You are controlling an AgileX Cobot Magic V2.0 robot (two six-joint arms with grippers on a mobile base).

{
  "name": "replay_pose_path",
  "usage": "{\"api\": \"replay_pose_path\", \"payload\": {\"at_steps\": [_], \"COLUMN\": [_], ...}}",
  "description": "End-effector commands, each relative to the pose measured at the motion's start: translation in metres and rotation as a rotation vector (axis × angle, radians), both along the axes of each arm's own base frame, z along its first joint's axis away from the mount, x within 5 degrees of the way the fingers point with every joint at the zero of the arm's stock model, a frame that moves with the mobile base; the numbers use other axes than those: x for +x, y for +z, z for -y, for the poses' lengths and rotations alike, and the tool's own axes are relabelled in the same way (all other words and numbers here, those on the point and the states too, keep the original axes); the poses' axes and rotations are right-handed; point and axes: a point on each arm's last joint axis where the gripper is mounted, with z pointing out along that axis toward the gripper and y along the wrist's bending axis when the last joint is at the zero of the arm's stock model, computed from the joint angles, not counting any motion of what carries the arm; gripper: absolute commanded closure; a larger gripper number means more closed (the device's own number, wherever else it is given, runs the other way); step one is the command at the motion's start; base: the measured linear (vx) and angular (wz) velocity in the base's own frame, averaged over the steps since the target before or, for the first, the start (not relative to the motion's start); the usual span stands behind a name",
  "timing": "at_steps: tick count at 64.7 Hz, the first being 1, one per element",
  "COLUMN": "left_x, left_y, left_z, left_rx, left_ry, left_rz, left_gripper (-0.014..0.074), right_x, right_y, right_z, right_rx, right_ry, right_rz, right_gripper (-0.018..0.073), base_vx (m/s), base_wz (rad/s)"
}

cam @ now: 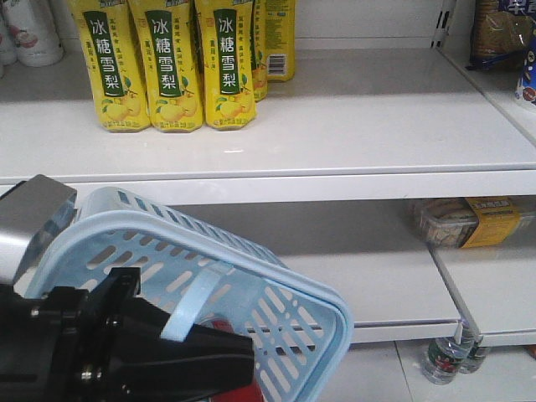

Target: Place coke in basket with both arms

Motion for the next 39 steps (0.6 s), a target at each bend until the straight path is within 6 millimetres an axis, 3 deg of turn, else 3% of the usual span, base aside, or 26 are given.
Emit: {"api": "replay_pose_path", "payload": {"at_steps": [1,15,30,39], "left_x": [0.004,0.019,0.022,0.026], "left_y": [0.022,0.021,0.021,0.013], "left_z": [-0.004,-0.008,-0.010,-0.016], "left_rx": [-0.107,-0.061,-0.013,-0.038], "left_ry": [0.091,0.257,0.294,0.396], "left_rz": [0.069,0.169,0.381,0.348], "left_gripper": [0.0603,0.0603,0.0603,0.0603], "right_x": [0.003,0.003,0.003,0.003], "right_y": [0.014,0.014,0.014,0.014], "right_z": [0.001,0.001,0.001,0.001], "right_rx": [0.013,0.013,0.013,0.013], "right_ry": [-0.015,-0.015,-0.015,-0.015], "right_rz": [0.084,0.084,0.084,0.084], "right_gripper": [0.0565,0.0565,0.0565,0.0565], "base_vx": [0.00,0.00,0.00,0.00], "base_wz": [0.00,0.00,0.00,0.00]}}
